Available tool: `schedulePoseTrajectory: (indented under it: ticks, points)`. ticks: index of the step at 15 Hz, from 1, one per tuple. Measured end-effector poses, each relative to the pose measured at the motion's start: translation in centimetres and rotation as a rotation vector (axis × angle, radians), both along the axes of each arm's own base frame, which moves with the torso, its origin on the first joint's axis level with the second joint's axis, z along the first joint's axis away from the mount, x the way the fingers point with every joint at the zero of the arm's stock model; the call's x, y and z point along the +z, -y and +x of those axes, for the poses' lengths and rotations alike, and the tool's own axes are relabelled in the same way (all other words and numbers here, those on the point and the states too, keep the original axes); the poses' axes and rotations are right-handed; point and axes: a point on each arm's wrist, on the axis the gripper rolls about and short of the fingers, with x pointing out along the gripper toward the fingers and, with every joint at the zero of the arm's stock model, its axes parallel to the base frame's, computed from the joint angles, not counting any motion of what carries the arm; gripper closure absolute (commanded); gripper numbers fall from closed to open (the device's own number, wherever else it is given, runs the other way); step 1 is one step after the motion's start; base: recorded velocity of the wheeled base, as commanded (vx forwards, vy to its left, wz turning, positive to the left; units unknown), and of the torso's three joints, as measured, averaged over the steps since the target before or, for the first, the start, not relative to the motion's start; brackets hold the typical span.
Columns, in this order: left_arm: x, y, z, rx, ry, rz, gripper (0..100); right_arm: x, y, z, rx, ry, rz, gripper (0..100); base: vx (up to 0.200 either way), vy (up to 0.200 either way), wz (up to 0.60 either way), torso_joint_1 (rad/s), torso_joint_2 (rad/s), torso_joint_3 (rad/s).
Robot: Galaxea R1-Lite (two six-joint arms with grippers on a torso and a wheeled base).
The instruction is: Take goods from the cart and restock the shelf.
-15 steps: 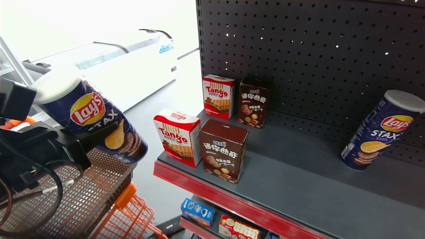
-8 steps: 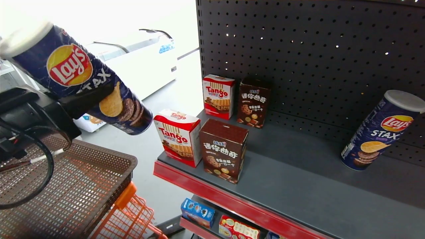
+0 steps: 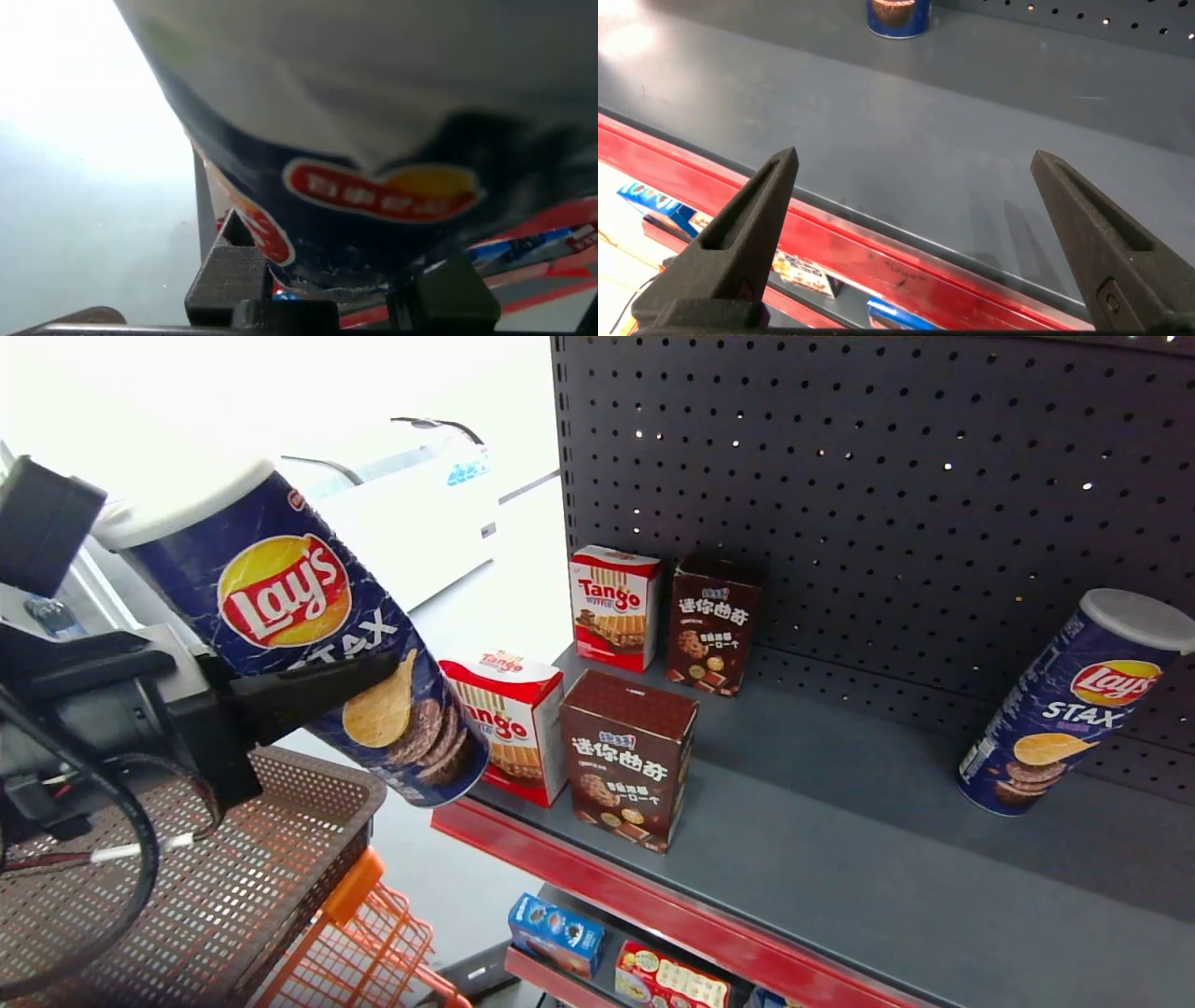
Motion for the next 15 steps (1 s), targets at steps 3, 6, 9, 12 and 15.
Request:
schedulePoseTrajectory:
  ticks: [3,6,9,12,15]
  points:
    - [0.3,0.1,-1.7,-0.036,-0.03,0.011,100,0.0,0.0,0.0,-0.001,0.0,-0.001,0,0.0,0.0,0.0,0.0,0.0,0.0]
    - [0.3,0.3,-3.5,-0.089,-0.086,0.032,100,0.0,0.0,0.0,0.0,0.0,-0.001,0,0.0,0.0,0.0,0.0,0.0,0.0]
    - [0.2,0.9,-5.3,-0.172,-0.127,0.053,100,0.0,0.0,0.0,0.0,0.0,-0.001,0,0.0,0.0,0.0,0.0,0.0,0.0]
    - [0.1,1.3,-6.1,-0.227,-0.122,0.056,100,0.0,0.0,0.0,0.0,0.0,-0.001,0,0.0,0.0,0.0,0.0,0.0,0.0]
    - [-0.5,1.3,-6.3,-0.242,-0.11,0.086,100,0.0,0.0,0.0,0.0,0.0,0.0,0,0.0,0.0,0.0,0.0,0.0,0.0]
